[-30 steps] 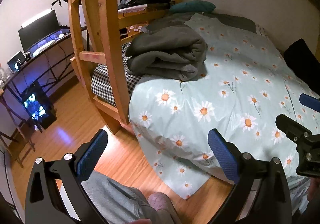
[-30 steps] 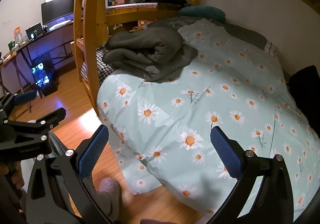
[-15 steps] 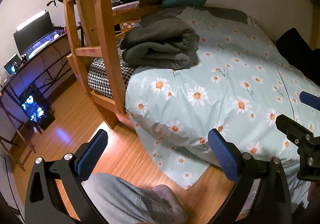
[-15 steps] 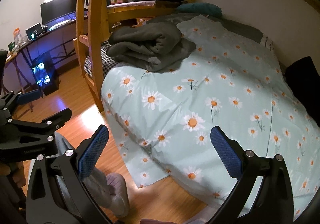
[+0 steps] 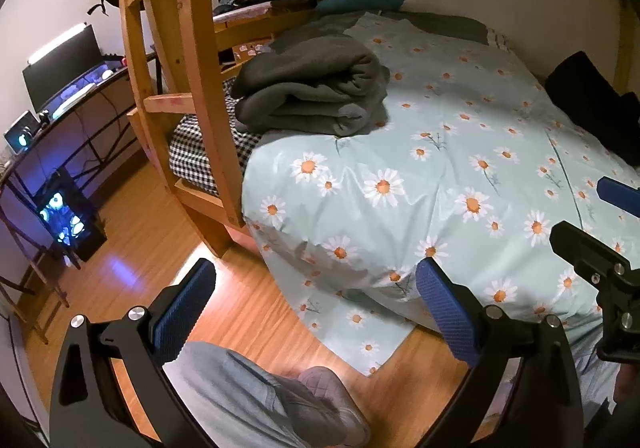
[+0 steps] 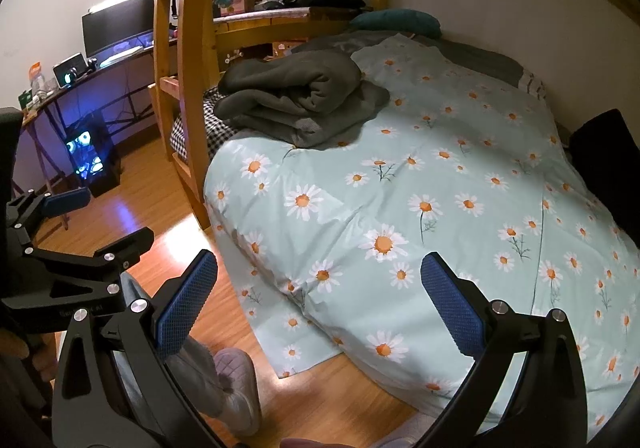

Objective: Fold large clothes

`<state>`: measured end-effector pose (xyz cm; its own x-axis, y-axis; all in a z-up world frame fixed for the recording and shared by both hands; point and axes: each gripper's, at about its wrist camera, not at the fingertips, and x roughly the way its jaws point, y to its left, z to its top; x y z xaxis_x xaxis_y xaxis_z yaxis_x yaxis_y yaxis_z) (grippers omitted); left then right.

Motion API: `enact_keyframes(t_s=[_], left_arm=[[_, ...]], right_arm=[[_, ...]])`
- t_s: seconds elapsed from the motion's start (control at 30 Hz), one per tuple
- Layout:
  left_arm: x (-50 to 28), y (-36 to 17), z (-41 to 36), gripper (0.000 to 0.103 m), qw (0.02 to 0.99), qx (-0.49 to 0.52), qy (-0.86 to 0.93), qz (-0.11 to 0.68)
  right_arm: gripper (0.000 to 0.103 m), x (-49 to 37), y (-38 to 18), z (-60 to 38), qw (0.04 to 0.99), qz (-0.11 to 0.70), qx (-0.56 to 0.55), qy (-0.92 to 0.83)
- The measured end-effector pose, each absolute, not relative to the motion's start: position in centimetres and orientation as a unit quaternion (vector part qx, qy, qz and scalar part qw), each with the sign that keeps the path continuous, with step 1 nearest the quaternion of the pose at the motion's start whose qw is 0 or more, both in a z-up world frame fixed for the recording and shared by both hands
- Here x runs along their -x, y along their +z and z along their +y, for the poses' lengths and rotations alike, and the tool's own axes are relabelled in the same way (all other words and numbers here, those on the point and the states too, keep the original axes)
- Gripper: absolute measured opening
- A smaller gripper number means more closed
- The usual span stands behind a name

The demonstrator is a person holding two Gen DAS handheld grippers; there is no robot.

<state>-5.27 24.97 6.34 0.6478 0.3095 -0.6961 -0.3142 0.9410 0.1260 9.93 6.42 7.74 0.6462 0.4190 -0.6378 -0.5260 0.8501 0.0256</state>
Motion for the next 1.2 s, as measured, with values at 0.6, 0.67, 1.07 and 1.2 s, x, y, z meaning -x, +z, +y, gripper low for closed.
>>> enact_keyframes(t_s=[0.6, 0.67, 1.07, 1.2], left_arm=[[5.46, 6.25, 24.90, 0.098, 0.907, -0.010, 0.175, 0.383], [5.63, 6.26, 24.75, 0.098, 0.909, -0.008, 0.171, 0.381], [5.37, 5.65, 24.17, 0.098, 0.905, -0.015, 0.158, 0.394], [5.32, 5.53, 24.27, 0.098, 0.903, -0.022, 0.173, 0.393]], right_arm=[[0.100, -9.92, 7.64, 6.34, 0.902, 0.331, 0.083, 0.264], [0.100, -9.92, 7.60, 6.19, 0.903, 0.331, 0.081, 0.261], [0.100, -10.11, 7.60, 5.80, 0.903, 0.329, 0.082, 0.262], [0.100, -10.15, 7.60, 5.77, 0.903, 0.329, 0.082, 0.264]])
